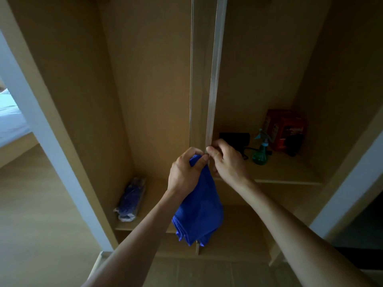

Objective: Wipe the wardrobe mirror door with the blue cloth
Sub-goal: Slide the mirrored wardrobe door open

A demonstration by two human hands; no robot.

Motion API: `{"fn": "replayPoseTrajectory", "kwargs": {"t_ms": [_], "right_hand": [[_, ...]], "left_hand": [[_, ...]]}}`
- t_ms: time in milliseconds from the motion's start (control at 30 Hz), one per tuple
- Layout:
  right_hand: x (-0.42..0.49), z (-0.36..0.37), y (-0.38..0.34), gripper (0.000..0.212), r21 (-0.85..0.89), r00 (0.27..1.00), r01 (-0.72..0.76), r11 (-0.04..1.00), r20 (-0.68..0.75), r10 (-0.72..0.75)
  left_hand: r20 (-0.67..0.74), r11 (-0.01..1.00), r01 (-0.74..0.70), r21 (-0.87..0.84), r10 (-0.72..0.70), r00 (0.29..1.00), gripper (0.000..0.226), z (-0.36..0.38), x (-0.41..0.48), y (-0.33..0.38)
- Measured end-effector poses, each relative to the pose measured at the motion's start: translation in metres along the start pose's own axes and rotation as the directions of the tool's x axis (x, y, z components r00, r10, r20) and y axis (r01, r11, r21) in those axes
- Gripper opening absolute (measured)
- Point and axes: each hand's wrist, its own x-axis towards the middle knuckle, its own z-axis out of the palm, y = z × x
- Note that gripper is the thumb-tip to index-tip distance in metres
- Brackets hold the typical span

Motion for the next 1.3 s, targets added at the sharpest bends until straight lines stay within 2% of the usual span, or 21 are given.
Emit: {"fn": "replayPoseTrajectory", "kwargs": {"t_ms": [367,533,733,833,1000,1100,1200,1300], "right_hand": [[-0.005,-0.022,0.011,0.035,0.018,0.998,-0.028,0.999,0.050,0.027],[-0.005,-0.040,0.029,0.031,0.033,0.999,0.020,0.999,0.043,-0.021],[0.003,-0.058,0.048,0.044,0.008,1.000,0.016,1.000,0.014,-0.016],[0.009,-0.062,0.058,0.041,0.005,1.000,0.007,1.000,-0.006,-0.007],[0.021,-0.066,0.074,0.031,-0.015,0.999,-0.020,1.000,-0.045,0.019],[0.029,-0.071,0.081,0.026,-0.027,0.997,-0.055,0.998,-0.051,0.054],[0.036,-0.075,0.088,0.023,-0.037,0.996,-0.045,0.998,-0.080,0.042],[0.041,-0.076,0.093,0.025,-0.027,0.994,-0.055,0.998,-0.098,0.052]], "left_hand": [[-0.059,0.998,0.056,0.009,-0.055,0.997,0.012,0.023,-0.011,0.018],[-0.066,0.995,0.101,-0.018,-0.102,0.993,0.013,0.044,-0.011,0.028],[-0.073,0.994,0.105,-0.020,-0.106,0.992,0.013,0.073,-0.003,0.037],[-0.066,0.994,0.107,-0.007,-0.107,0.992,0.016,0.084,0.004,0.040],[-0.024,0.996,0.078,-0.030,-0.079,0.997,0.006,0.101,0.014,0.042],[0.033,0.995,0.084,-0.059,-0.083,0.996,0.015,0.110,0.027,0.044],[0.075,0.997,0.071,0.002,-0.071,0.995,0.019,0.112,0.040,0.049],[0.060,0.997,0.064,0.048,-0.067,0.996,0.018,0.113,0.049,0.051]]}}
